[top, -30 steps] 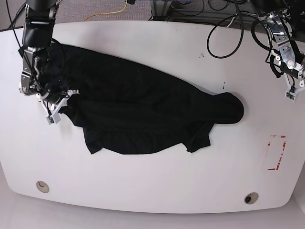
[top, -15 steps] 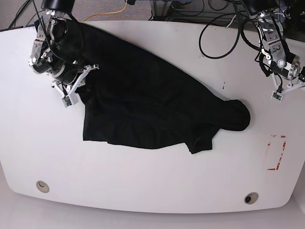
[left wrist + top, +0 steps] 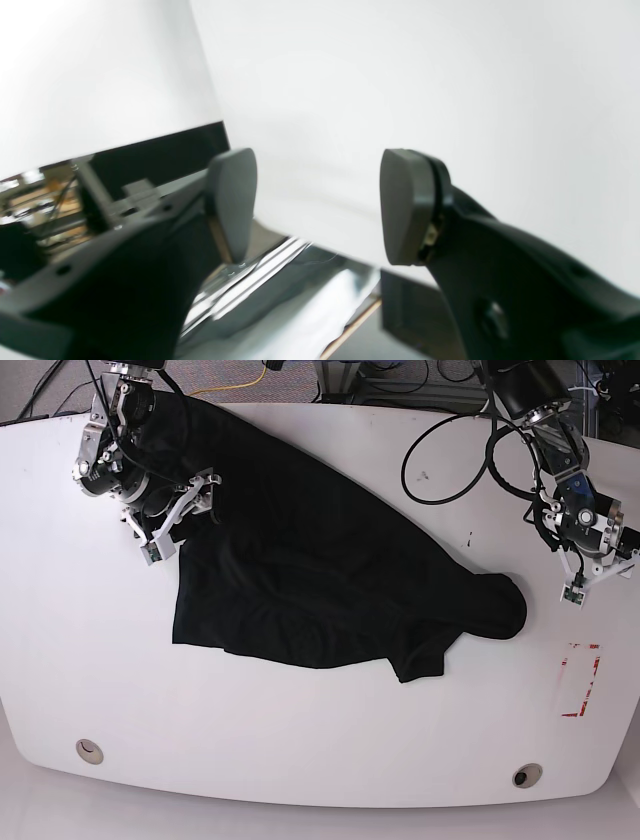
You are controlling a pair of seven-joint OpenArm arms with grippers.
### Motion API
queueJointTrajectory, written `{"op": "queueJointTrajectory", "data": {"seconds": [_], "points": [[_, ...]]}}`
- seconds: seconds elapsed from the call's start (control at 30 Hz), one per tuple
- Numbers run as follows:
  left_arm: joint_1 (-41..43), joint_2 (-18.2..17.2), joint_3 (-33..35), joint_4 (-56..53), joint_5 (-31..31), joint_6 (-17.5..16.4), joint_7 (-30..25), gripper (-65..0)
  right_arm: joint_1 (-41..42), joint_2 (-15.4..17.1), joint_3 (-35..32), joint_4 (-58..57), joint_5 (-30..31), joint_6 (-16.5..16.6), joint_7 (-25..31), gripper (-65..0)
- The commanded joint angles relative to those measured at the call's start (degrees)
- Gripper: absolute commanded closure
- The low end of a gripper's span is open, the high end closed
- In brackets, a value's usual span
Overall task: Layout the t-shirt on the table in an organized manner, then fold the t-shirt properly
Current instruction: 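Hold the hem with the right gripper while the left gripper releases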
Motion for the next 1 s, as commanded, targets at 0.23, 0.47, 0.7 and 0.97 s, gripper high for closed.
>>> {"op": "queueJointTrajectory", "data": {"seconds": [0.23,0.47,0.7,0.97], "points": [[-6.6,3.3,-1.6,-0.5,0.7,0.1,-0.1,-36.4,2.4,4.8,0.2,9.0,1.3,0.3,1.3,-65.0],[-7.8,5.5,-1.5,-0.5,0.7,0.1,-0.1,-36.4,10.5,5.4,-0.3,5.6,1.2,0.6,1.3,-65.0],[-7.6,5.4,-1.4,-0.5,0.6,0.1,-0.1,-36.4,23.6,5.7,-4.1,-6.8,1.2,0.8,1.3,-65.0],[-7.3,5.1,-1.6,-0.4,0.6,0.1,-0.1,-36.1,37.1,5.4,-16.5,-24.5,1.3,0.8,6.7,-65.0]]}}
